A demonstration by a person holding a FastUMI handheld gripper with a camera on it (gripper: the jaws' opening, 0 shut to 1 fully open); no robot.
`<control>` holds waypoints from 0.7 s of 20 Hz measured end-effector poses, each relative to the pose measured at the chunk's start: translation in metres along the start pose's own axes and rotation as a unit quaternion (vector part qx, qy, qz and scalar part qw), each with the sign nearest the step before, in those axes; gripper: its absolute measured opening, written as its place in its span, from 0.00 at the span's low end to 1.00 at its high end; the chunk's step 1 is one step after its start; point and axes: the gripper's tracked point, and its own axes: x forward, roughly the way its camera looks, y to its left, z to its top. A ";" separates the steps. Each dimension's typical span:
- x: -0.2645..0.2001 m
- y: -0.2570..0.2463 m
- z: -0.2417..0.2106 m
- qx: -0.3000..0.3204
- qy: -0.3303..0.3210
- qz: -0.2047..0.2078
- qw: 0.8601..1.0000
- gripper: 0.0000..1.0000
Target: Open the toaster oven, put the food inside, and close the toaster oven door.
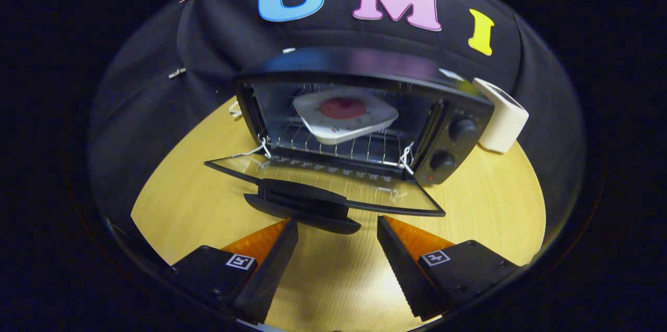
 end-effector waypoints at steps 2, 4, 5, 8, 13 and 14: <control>-0.006 -0.009 0.034 0.009 -0.025 -0.005 1.000 1.00; -0.010 -0.017 0.063 0.003 -0.059 -0.015 0.998 1.00; -0.015 -0.021 0.074 -0.002 -0.070 -0.017 0.997 1.00; -0.037 -0.029 0.101 -0.008 -0.108 -0.013 0.994 1.00; -0.100 -0.064 0.147 -0.006 -0.202 -0.026 0.979 1.00; -0.116 -0.075 0.151 0.000 -0.218 -0.035 0.975 1.00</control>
